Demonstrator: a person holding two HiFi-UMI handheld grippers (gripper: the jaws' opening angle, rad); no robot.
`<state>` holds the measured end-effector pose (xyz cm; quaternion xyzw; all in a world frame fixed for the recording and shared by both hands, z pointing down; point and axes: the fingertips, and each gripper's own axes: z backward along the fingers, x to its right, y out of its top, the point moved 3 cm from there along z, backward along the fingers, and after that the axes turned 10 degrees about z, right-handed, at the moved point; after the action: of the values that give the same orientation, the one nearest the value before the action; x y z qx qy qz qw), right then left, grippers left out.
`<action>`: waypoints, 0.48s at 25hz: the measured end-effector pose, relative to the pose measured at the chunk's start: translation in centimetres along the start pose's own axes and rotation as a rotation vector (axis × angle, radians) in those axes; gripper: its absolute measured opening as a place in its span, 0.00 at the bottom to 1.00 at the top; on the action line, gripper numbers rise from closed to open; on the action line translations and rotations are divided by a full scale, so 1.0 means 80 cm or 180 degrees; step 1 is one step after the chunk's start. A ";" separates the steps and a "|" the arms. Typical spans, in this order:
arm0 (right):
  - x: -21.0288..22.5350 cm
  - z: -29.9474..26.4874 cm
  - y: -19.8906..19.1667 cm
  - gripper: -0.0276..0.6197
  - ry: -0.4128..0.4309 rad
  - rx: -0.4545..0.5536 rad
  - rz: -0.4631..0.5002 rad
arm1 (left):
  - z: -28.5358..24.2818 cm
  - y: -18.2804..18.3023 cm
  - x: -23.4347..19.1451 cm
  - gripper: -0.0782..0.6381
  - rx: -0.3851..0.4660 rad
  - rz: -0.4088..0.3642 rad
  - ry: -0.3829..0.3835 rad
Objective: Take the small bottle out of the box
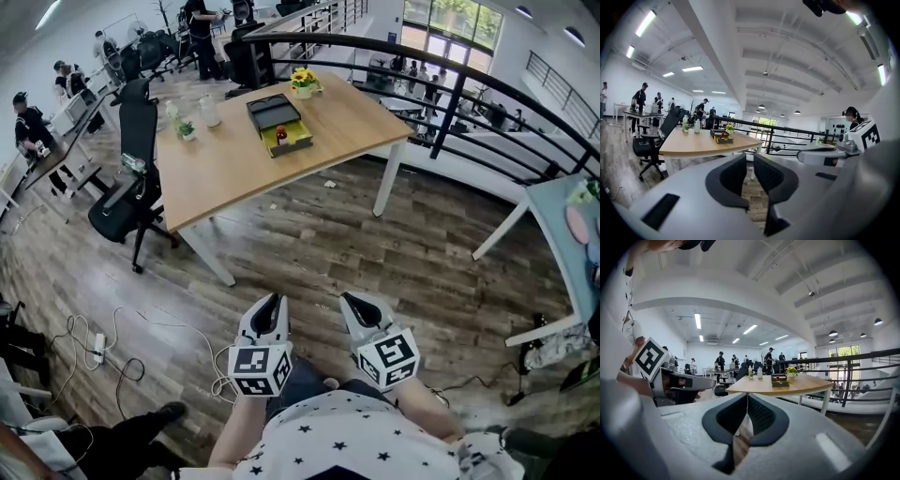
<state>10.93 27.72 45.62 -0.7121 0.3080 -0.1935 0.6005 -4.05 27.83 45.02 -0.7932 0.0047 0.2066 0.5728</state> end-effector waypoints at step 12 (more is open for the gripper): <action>-0.015 0.014 -0.005 0.22 0.0115 -0.0024 0.0003 | 0.016 -0.002 0.020 0.33 0.0079 -0.0013 -0.0130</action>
<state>10.88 29.40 45.87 -0.7106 0.3199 -0.2048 0.5922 -2.93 29.46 44.33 -0.7816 -0.0060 0.2215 0.5831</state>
